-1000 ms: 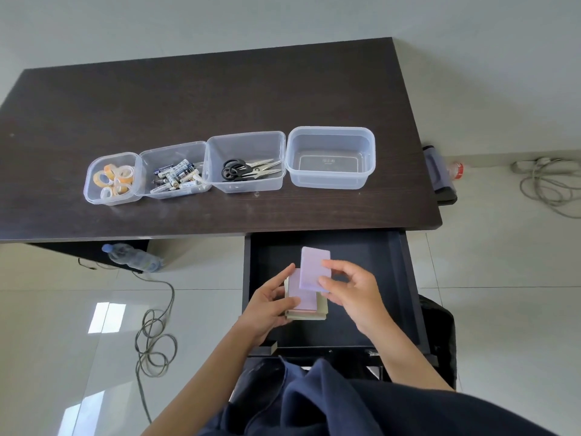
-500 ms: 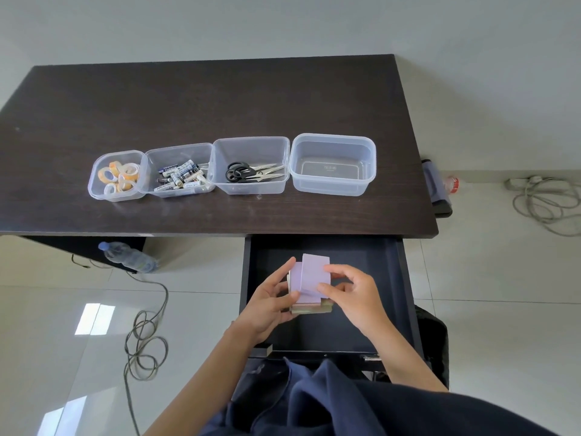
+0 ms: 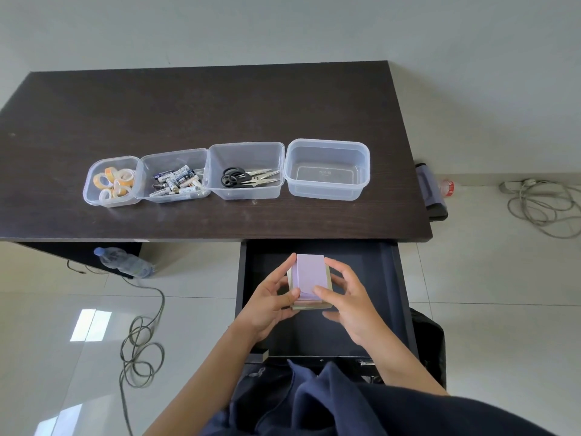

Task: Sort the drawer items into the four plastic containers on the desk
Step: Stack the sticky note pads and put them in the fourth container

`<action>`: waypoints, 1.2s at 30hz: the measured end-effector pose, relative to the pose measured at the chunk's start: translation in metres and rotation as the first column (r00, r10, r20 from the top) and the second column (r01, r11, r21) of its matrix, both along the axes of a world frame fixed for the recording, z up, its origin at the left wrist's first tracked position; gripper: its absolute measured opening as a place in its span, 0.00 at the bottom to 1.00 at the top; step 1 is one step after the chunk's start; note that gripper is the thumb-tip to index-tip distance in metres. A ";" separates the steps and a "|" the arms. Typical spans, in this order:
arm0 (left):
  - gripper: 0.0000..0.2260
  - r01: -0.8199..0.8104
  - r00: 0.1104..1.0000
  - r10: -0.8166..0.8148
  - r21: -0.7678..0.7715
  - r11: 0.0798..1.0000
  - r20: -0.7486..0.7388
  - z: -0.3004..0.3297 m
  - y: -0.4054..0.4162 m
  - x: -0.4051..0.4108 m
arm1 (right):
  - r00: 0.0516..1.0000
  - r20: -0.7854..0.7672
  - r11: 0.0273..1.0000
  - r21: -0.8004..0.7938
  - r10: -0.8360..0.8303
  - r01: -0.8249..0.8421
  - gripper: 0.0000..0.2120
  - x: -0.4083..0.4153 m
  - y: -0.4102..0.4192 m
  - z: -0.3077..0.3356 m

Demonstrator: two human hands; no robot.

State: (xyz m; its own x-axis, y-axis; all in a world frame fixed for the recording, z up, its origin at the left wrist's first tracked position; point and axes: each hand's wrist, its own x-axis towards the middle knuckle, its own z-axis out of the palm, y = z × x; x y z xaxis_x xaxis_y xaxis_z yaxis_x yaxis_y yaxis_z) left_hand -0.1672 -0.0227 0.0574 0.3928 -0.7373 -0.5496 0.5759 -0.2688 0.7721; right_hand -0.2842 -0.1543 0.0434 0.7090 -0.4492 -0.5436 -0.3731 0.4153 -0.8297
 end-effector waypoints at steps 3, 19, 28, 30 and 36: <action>0.24 0.001 1.000 -0.001 -0.004 1.000 0.006 0.003 -0.003 -0.001 | 0.999 0.027 0.999 -0.001 -0.032 0.032 0.24 0.002 0.000 0.000; 0.22 -0.074 0.995 0.072 0.026 0.997 0.072 0.012 -0.012 -0.010 | 0.995 0.074 0.997 0.025 -0.068 0.066 0.24 -0.004 -0.002 0.006; 0.22 -0.139 0.987 0.137 0.020 0.990 0.090 0.017 -0.018 -0.016 | 0.993 0.113 0.999 0.040 0.017 -0.022 0.32 0.000 -0.011 0.015; 0.22 -0.142 0.985 0.139 0.013 0.990 0.103 0.019 -0.018 -0.014 | 0.991 0.115 0.997 0.025 0.065 -0.068 0.33 0.004 -0.012 0.020; 0.22 -0.131 0.985 0.133 -0.019 0.991 0.114 0.035 -0.028 0.000 | 0.985 0.144 0.995 -0.025 0.098 -0.096 0.31 0.018 -0.023 0.037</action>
